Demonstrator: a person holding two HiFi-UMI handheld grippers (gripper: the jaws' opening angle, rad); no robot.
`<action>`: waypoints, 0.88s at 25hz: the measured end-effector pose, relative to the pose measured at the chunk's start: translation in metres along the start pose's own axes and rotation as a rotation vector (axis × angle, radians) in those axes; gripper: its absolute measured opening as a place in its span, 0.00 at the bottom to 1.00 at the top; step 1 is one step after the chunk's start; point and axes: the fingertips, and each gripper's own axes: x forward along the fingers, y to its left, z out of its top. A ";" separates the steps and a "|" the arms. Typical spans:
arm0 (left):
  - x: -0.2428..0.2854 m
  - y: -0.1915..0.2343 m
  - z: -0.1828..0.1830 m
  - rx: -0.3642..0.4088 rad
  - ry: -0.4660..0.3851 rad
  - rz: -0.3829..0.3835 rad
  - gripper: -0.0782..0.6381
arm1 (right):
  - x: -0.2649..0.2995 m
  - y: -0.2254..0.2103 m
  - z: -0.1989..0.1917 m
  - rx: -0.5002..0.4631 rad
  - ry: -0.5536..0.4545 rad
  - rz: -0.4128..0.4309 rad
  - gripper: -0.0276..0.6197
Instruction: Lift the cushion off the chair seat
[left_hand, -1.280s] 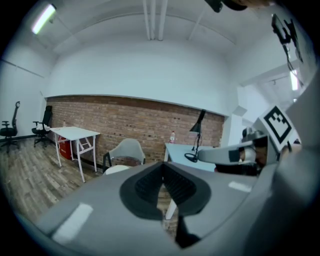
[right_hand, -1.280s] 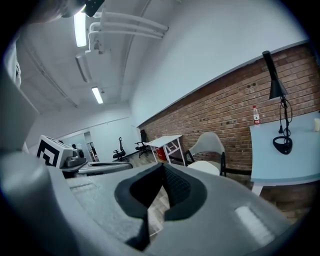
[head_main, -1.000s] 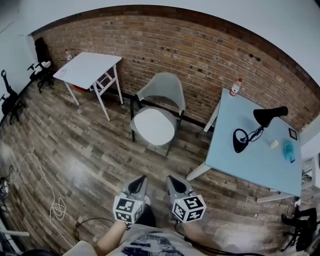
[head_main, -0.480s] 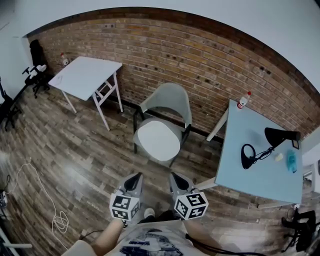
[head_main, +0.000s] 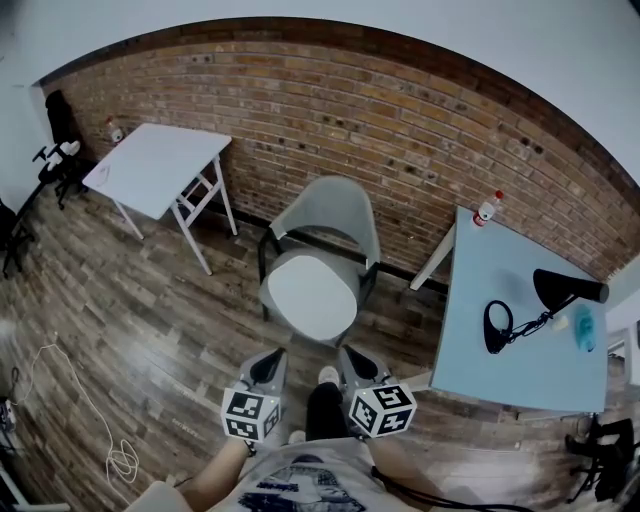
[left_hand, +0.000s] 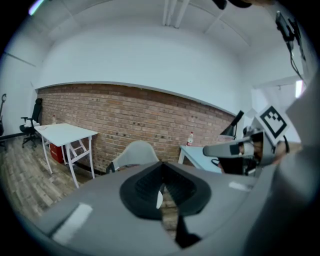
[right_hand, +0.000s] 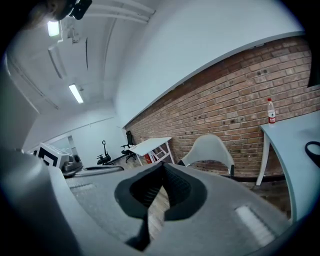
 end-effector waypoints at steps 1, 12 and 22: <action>0.009 0.004 0.002 0.000 0.005 0.000 0.10 | 0.008 -0.005 0.002 0.004 0.003 0.002 0.04; 0.131 0.034 0.029 -0.006 0.066 0.022 0.10 | 0.103 -0.088 0.047 0.005 0.059 0.049 0.04; 0.228 0.052 0.042 -0.021 0.117 0.068 0.10 | 0.169 -0.170 0.068 -0.011 0.142 0.105 0.04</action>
